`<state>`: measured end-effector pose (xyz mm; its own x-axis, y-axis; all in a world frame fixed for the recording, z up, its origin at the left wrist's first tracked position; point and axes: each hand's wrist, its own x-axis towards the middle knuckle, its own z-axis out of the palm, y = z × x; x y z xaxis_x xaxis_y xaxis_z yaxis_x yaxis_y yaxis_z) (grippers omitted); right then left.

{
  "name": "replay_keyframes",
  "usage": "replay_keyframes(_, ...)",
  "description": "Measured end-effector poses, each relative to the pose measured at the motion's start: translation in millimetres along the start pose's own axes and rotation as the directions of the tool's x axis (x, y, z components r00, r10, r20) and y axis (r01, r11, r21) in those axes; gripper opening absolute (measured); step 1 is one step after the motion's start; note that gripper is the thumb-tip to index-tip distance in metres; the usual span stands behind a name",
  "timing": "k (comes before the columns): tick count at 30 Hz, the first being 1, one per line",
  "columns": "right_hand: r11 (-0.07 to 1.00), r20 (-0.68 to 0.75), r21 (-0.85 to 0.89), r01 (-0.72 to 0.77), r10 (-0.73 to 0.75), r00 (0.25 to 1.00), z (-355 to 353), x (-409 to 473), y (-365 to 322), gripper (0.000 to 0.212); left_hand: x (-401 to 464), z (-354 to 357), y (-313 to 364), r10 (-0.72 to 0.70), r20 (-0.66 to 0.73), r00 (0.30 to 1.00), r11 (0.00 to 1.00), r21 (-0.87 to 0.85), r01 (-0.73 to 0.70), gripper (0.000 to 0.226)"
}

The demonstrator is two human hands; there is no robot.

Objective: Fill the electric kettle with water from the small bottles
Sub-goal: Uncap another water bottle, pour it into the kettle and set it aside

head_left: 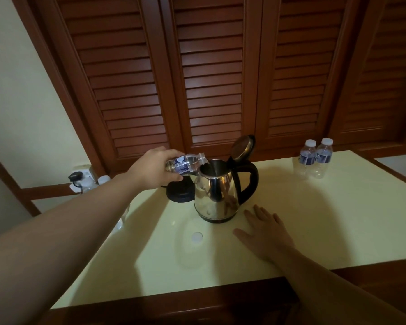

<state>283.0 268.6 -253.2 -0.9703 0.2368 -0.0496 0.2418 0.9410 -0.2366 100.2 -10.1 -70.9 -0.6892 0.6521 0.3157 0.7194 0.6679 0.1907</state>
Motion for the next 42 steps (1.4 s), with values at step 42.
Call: replay_keyframes(42,1.000,-0.023,0.007,-0.003,0.003,1.000,3,-1,2,0.085,14,-28,18,0.069,0.145,0.987,0.987,0.132,-0.088,0.060)
